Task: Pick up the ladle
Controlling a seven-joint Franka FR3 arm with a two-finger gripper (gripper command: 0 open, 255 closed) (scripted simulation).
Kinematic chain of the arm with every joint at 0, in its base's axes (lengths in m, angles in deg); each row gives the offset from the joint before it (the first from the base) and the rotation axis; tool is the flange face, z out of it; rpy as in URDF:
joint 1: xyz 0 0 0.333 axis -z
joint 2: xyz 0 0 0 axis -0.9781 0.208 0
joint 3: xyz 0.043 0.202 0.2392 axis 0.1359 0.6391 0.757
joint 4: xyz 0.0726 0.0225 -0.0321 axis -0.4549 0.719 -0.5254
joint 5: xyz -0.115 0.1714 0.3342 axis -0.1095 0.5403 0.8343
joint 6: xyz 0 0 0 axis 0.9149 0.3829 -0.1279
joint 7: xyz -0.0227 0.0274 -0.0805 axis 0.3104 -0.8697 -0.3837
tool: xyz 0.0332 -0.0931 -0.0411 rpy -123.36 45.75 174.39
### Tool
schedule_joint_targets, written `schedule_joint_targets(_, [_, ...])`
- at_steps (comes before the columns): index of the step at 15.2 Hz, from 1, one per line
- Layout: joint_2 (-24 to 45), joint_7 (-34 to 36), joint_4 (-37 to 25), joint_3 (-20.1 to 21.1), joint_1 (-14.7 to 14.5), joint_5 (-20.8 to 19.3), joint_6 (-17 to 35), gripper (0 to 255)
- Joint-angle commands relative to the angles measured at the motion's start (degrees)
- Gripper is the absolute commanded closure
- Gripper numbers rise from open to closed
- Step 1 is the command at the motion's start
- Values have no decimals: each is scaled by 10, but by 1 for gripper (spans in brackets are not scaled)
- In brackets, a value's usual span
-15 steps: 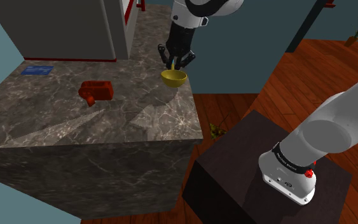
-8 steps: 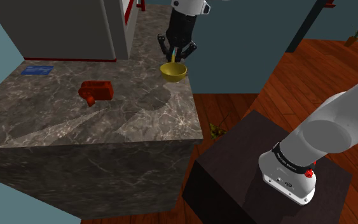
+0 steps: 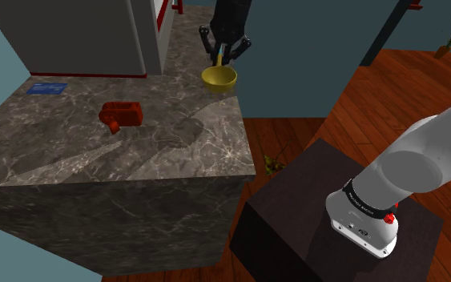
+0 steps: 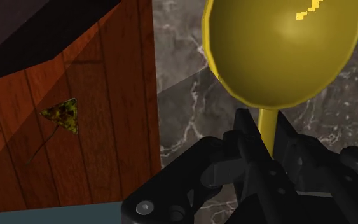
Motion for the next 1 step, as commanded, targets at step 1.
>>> schedule_joint_targets(1, [0, 2, -5, 0, 0, -1, -5, 255])
